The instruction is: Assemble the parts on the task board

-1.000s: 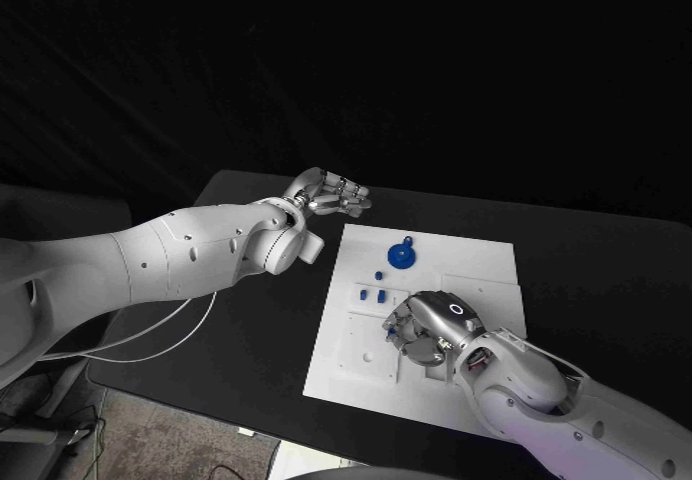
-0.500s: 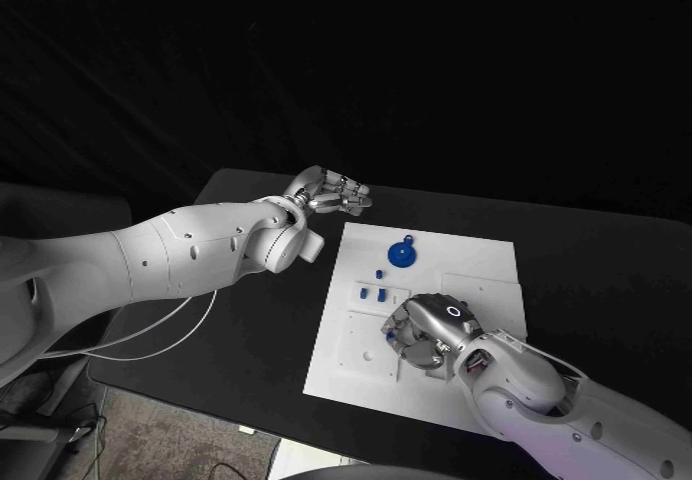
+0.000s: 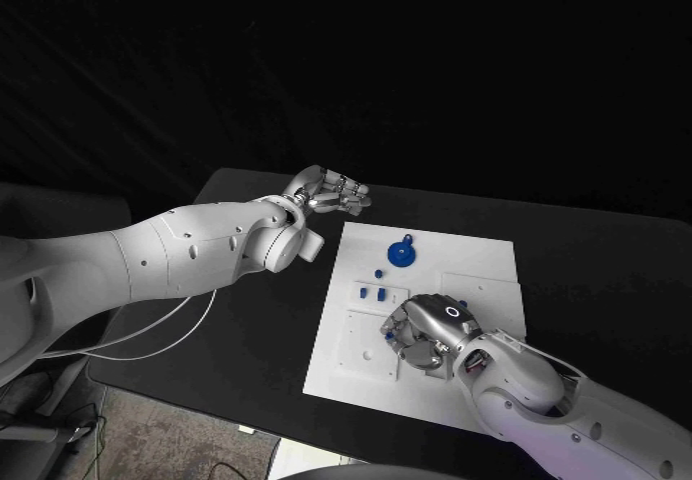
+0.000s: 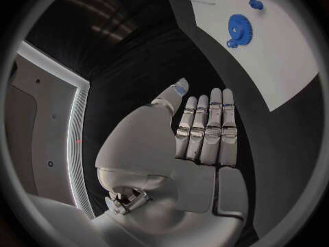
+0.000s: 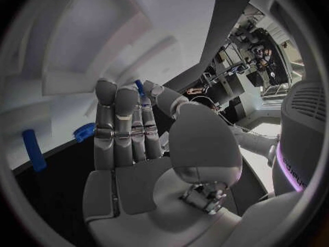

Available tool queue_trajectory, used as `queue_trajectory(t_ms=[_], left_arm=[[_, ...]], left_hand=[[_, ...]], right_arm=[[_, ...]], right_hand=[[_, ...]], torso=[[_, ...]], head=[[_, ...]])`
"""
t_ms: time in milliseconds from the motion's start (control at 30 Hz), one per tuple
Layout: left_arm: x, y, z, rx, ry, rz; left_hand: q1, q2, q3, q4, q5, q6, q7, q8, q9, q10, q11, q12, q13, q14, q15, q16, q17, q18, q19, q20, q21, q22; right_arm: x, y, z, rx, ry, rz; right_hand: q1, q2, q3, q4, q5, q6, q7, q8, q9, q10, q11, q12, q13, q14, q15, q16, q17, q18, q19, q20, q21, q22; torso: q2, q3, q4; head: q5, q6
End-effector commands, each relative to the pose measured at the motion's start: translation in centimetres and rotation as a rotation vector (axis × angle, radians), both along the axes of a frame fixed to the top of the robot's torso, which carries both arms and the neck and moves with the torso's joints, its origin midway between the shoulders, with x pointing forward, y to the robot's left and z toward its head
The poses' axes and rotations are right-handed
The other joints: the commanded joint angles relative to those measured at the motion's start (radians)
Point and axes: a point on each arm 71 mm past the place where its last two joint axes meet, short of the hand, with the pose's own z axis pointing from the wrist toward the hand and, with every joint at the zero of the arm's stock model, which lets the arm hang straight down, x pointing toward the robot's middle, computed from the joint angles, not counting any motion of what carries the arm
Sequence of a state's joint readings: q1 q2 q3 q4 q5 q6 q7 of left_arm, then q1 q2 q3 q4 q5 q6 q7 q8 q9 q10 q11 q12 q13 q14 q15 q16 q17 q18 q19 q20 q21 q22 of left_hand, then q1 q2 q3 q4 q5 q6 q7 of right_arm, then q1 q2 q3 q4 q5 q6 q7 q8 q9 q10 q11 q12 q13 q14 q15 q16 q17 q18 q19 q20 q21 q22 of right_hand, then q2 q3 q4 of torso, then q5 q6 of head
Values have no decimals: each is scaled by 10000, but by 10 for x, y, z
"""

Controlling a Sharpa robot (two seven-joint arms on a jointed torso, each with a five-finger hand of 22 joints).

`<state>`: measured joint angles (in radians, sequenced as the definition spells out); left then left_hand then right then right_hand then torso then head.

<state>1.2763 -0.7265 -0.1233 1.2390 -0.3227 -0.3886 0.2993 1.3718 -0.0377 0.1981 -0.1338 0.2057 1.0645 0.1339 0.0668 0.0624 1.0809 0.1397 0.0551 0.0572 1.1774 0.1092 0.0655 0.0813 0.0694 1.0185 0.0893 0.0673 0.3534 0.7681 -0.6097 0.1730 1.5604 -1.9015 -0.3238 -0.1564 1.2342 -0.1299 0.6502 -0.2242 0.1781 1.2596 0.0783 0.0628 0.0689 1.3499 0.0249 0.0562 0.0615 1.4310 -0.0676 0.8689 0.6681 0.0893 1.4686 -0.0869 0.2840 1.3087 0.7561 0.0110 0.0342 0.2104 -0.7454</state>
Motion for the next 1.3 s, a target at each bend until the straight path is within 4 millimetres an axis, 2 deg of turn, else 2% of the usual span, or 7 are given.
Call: queue_trajectory(t_ms=[33,100,233,533,933,1133,1300], left_arm=[[0,-2,1,-100,-15,-138],[0,-2,1,-101,-12,-142],[0,-2,1,-99,-9,-136],[0,-2,1,-98,6,-140],[0,0,1,-86,20,-113],[0,2,1,-74,13,-76],[0,3,1,-68,11,-58]], left_hand=[[15,105,-39,-34,10,27,53,-30,0,-50,1,37,6,15,8,-18,7,-57,65,15,61,-10],[15,105,-39,-34,10,27,53,-30,0,-50,1,37,6,15,8,-18,7,-57,65,15,61,-10],[15,105,-39,-34,10,27,53,-30,0,-50,1,37,6,15,8,-18,7,-57,65,15,61,-10],[13,115,-61,-66,2,25,55,-30,0,-71,7,36,6,8,12,-18,6,-57,64,19,64,-43],[16,118,-77,-71,4,20,57,-30,0,-88,11,36,6,6,13,-18,7,-56,67,21,63,-57],[16,118,-77,-71,4,20,57,-30,0,-88,11,36,6,6,13,-18,7,-56,67,21,63,-57],[16,118,-77,-71,4,20,57,-30,0,-88,11,36,6,6,13,-18,7,-56,67,21,63,-57]], right_arm=[[-2,-2,-10,-721,342,-53],[-2,-2,-12,-838,419,-86],[-2,-3,-14,-951,502,-123],[-3,-3,-14,-705,488,-158],[-4,-7,-5,309,155,-312],[-6,-12,6,1220,78,-441],[-2,-18,20,1812,132,-637]], right_hand=[[-143,-82,-136,155,-31,-381,137,-7,-38,-631,188,30,-20,-64,143,-59,-29,251,164,63,-360,108],[-171,-160,-272,258,-50,-478,161,-4,-35,-950,276,29,-24,-98,211,-43,-46,323,143,141,-550,39],[-111,-312,-555,455,-56,-653,184,2,-38,-1165,337,28,-24,-143,278,26,-121,435,192,249,-703,-77],[-106,-556,-915,627,17,-930,239,1,-48,-1434,423,29,-24,-153,339,85,-263,502,285,317,-860,-221],[-53,-733,-1398,760,-51,-1088,279,-3,-53,-1774,515,33,-21,-151,396,103,-398,579,329,370,-927,-389],[158,-695,-2276,971,-183,-1326,294,-3,-55,-1932,545,35,-18,-119,424,101,-479,642,354,420,-932,-586],[266,-660,-2586,1079,-141,-1579,289,-7,-60,-1926,539,36,-18,-116,423,107,-511,651,346,423,-858,-736]], torso=[[-4,-3,-3],[-4,-3,5],[-2,-1,11],[1,2,5],[-3,2,6],[-4,2,-5],[-9,-2,-6]], head=[[-30,11],[-38,11],[-47,5],[-66,8],[-131,65],[-207,103],[-299,161]])
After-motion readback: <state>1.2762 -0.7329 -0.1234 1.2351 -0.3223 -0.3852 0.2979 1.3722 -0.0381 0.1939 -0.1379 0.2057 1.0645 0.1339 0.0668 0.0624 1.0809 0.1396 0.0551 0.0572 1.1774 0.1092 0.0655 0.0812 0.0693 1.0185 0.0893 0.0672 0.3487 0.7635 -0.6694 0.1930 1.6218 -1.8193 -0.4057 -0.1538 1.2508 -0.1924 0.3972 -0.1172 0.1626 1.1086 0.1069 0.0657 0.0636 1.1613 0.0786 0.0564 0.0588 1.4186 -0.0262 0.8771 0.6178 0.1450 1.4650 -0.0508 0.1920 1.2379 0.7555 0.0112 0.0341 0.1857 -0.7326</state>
